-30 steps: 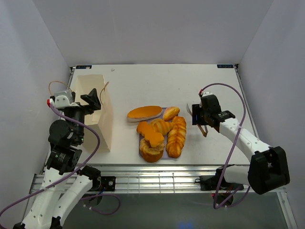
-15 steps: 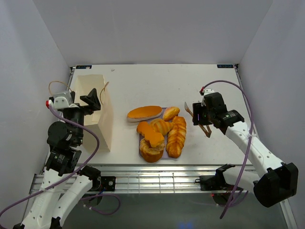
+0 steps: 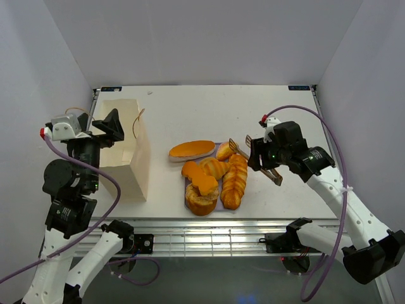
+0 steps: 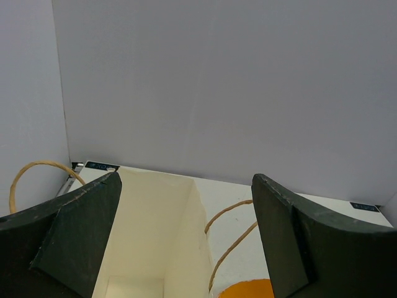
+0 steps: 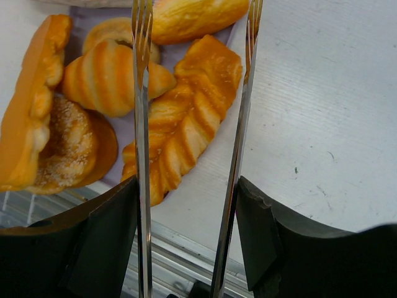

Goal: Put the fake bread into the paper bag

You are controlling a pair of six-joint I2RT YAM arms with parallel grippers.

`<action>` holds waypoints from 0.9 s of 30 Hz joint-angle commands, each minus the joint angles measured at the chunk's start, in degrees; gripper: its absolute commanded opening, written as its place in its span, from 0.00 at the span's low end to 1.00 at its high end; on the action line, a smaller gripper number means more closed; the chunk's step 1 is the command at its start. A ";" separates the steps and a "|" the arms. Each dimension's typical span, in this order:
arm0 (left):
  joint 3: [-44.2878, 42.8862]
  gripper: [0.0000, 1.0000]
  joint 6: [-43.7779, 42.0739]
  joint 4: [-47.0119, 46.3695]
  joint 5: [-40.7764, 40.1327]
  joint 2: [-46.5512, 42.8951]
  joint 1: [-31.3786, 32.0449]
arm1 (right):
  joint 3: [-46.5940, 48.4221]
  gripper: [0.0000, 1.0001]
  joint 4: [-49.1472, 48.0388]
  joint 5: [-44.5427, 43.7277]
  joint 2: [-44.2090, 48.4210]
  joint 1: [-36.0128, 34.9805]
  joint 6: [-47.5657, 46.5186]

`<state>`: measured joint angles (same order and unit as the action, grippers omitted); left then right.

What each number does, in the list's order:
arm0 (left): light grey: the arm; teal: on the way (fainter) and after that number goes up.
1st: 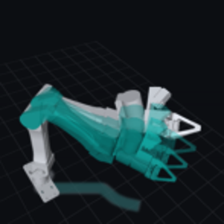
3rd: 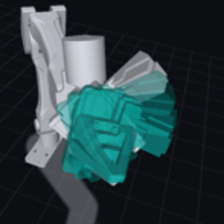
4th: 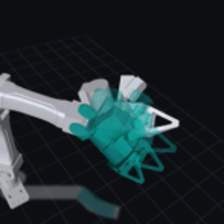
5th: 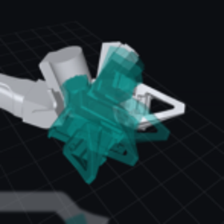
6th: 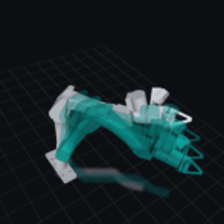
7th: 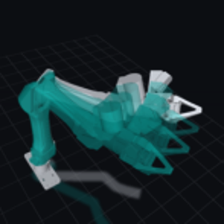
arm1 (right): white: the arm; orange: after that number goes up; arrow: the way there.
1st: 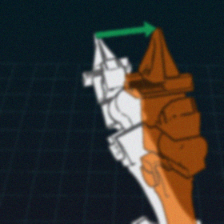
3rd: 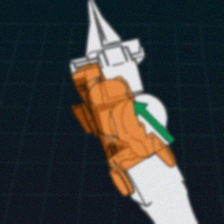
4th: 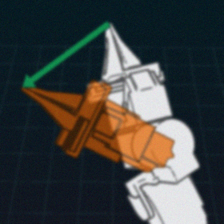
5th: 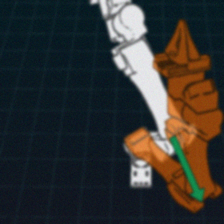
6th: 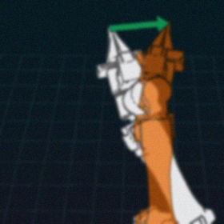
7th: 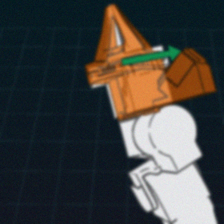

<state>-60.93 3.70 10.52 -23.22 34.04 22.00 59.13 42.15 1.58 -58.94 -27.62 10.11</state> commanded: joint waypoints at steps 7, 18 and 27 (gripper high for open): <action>-1.84 0.96 -0.89 7.58 -6.21 -4.85 0.33 | 5.29 0.65 5.74 10.98 4.18 -3.06 0.79; 6.35 0.96 1.13 11.62 -13.87 -13.82 0.33 | 6.34 0.61 10.05 18.28 6.29 -5.17 2.99; 5.91 0.96 3.15 18.47 -15.53 -15.32 0.33 | 6.52 0.60 13.22 22.23 7.26 -7.36 5.18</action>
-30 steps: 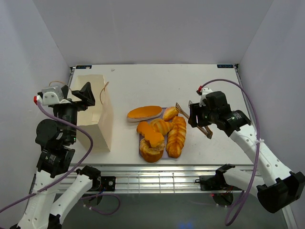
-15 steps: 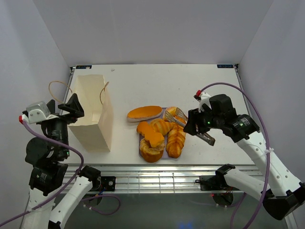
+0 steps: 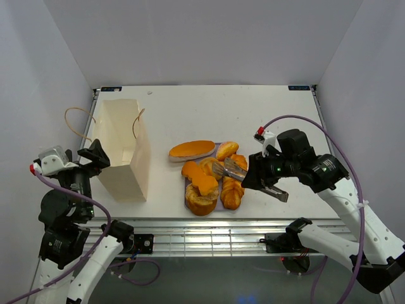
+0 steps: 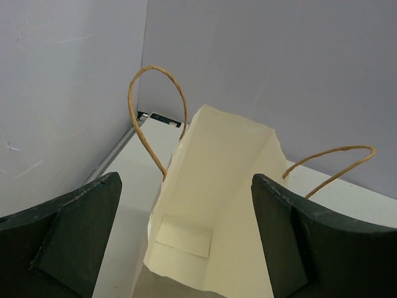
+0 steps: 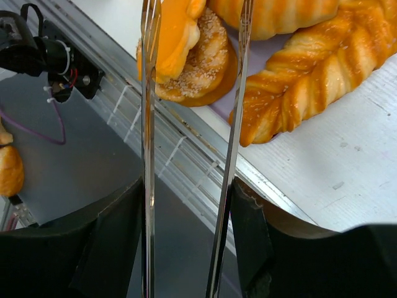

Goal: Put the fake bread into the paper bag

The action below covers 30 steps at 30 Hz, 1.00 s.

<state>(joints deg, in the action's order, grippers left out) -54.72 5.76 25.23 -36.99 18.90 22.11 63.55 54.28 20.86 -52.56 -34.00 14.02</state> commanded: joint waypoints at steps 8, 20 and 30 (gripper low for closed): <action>0.66 0.96 0.57 4.74 -5.90 -3.86 0.30 | -1.23 0.60 0.04 2.34 0.79 -4.66 3.29; 2.34 0.96 0.22 4.03 -5.02 -5.36 0.39 | -1.59 0.59 -2.42 -1.79 -2.64 -11.96 6.37; 2.42 0.96 0.31 3.86 -3.97 -4.92 0.57 | 0.52 0.41 -4.27 -4.34 -3.96 -13.73 7.60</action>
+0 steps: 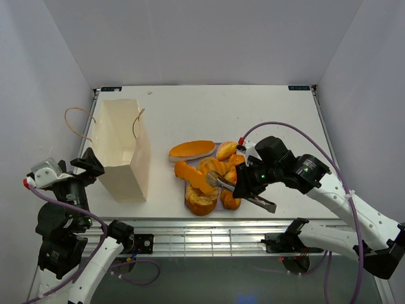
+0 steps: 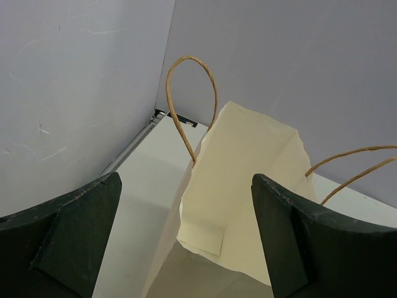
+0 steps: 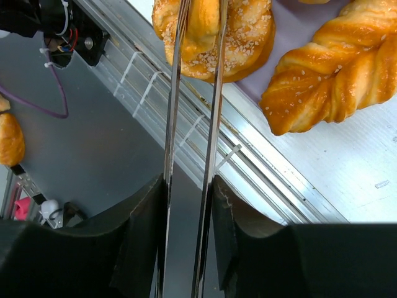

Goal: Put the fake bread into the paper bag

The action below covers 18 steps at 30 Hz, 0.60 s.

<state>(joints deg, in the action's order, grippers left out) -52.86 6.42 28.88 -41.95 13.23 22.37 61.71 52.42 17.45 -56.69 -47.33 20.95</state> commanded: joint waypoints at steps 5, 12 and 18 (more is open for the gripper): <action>0.83 0.96 0.00 0.21 1.88 1.00 0.31 | 4.03 0.34 -3.20 -1.28 -0.09 -0.39 1.11; 0.83 0.96 0.44 0.65 2.14 0.83 0.31 | 6.49 0.30 -4.26 -1.46 -0.70 -0.39 0.76; -0.14 0.96 0.27 1.96 1.09 -0.05 0.31 | 13.07 0.29 -3.65 -3.65 -3.08 -0.31 -1.61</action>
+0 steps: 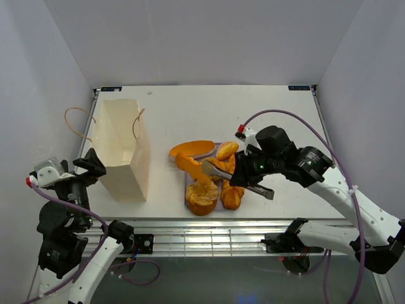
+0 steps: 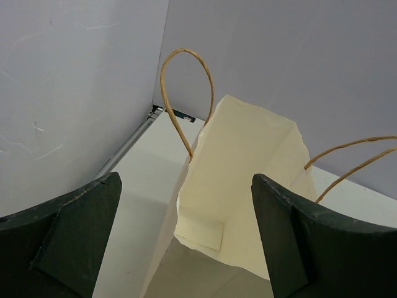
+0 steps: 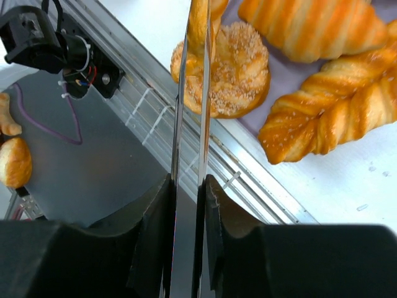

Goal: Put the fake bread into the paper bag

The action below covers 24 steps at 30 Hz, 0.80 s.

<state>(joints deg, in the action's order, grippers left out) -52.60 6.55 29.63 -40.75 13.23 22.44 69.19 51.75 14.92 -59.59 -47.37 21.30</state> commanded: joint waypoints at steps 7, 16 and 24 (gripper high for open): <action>0.74 0.96 1.80 3.24 0.06 -1.10 0.24 | 12.62 0.27 -4.46 -2.87 -2.89 -0.35 -2.93; 1.62 0.96 2.86 3.33 -0.74 -3.65 0.24 | 23.27 0.27 -3.67 -7.71 -5.53 -0.35 -4.86; 4.34 0.96 3.38 2.19 1.73 -4.53 0.24 | 32.48 0.27 -6.04 -8.76 -9.31 -0.35 -6.36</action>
<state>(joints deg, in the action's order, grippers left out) -49.60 9.37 32.08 -40.88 8.88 22.44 96.90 50.76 7.40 -67.99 -47.37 16.56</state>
